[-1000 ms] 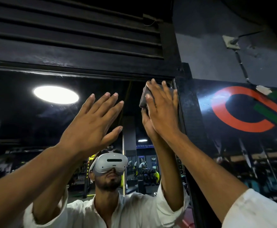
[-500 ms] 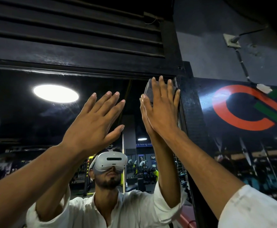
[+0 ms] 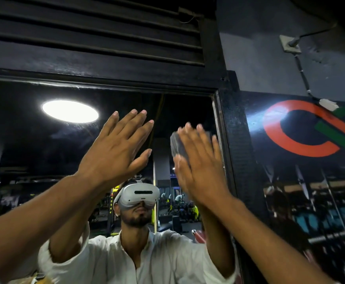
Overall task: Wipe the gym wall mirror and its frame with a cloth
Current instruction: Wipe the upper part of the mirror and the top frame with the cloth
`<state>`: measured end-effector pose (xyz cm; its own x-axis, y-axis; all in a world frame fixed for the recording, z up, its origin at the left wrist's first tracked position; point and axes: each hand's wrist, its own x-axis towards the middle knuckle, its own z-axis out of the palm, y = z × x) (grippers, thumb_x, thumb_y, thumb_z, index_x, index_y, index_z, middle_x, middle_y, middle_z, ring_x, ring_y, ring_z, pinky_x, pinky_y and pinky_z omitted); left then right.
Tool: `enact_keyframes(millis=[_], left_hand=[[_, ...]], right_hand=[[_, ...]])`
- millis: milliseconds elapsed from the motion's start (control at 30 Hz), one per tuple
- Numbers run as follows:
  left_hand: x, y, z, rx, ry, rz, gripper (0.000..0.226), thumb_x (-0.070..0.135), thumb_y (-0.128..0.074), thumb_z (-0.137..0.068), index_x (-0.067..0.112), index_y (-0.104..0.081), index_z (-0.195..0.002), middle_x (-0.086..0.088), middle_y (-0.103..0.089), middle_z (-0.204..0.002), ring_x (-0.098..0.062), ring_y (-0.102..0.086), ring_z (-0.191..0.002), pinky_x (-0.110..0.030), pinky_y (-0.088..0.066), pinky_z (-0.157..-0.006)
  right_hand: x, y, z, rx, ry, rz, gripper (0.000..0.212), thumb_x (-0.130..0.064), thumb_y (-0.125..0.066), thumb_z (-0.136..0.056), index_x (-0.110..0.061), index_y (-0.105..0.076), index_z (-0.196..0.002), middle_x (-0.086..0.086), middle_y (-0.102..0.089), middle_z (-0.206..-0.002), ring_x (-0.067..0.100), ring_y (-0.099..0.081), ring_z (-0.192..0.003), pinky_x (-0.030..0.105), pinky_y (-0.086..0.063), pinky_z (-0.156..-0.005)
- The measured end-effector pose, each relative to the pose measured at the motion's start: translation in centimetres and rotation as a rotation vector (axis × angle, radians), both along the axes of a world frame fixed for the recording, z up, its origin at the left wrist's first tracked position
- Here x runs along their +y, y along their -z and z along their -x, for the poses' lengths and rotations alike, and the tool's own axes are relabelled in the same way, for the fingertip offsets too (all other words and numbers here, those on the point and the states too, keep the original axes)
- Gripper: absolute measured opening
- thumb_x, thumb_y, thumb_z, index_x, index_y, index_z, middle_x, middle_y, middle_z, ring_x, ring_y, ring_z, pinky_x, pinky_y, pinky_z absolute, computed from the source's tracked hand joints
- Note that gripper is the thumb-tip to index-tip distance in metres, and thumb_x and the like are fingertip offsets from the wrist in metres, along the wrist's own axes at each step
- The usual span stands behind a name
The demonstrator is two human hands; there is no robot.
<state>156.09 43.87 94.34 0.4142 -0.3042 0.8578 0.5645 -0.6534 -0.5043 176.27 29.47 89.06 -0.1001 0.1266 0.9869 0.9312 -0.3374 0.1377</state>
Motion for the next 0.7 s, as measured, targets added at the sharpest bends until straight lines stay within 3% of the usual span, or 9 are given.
enact_keyframes(millis=[167, 300, 433, 633, 700], left_hand=[[0.3, 0.1, -0.1, -0.006, 0.01, 0.0, 0.072, 0.059, -0.028, -0.107, 0.024, -0.019, -0.17, -0.003, -0.012, -0.179, -0.017, -0.004, -0.166, -0.052, -0.008, -0.134], [0.4, 0.3, -0.1, -0.004, 0.028, 0.007, 0.072, 0.059, -0.028, -0.108, 0.024, -0.018, -0.17, -0.003, -0.011, -0.179, -0.017, -0.004, -0.166, -0.053, -0.008, -0.134], [0.4, 0.7, 0.0, -0.008, 0.014, -0.007, 0.073, 0.058, -0.029, -0.107, 0.023, -0.02, -0.17, -0.004, -0.014, -0.179, -0.018, -0.007, -0.166, -0.054, -0.009, -0.133], [0.2, 0.7, 0.0, -0.009, 0.034, -0.001, 0.072, 0.058, -0.026, -0.107, 0.022, -0.023, -0.169, -0.004, -0.015, -0.178, -0.018, -0.007, -0.165, -0.053, -0.009, -0.133], [0.0, 0.8, 0.0, -0.028, 0.071, 0.017, 0.071, 0.056, -0.027, -0.107, 0.021, -0.026, -0.169, -0.003, -0.017, -0.178, -0.017, -0.009, -0.165, -0.051, -0.007, -0.134]], right_hand=[[0.8, -6.1, 0.7, 0.14, 0.011, -0.138, 0.068, -0.052, -0.018, -0.103, -0.028, -0.024, -0.166, -0.002, -0.016, -0.175, 0.019, -0.002, -0.163, 0.049, 0.0, -0.132], [1.4, 0.4, 2.3, 0.028, 0.042, -0.027, 0.065, -0.046, -0.024, -0.108, -0.028, -0.011, -0.169, -0.003, -0.003, -0.177, 0.019, 0.009, -0.163, 0.051, 0.001, -0.132], [0.2, 6.0, 0.0, -0.101, 0.1, 0.066, 0.068, -0.04, -0.035, -0.108, -0.024, -0.01, -0.169, -0.001, -0.002, -0.177, 0.019, 0.006, -0.163, 0.055, -0.008, -0.131], [1.0, -3.6, -0.8, 0.095, 0.026, -0.154, 0.063, -0.044, -0.021, -0.108, -0.023, -0.02, -0.167, 0.0, -0.011, -0.176, 0.02, -0.001, -0.163, 0.056, -0.01, -0.13], [2.0, -4.5, 1.1, 0.121, 0.039, -0.122, 0.062, -0.043, -0.02, -0.11, -0.023, -0.014, -0.168, 0.002, -0.006, -0.177, 0.023, 0.004, -0.163, 0.056, -0.006, -0.13]])
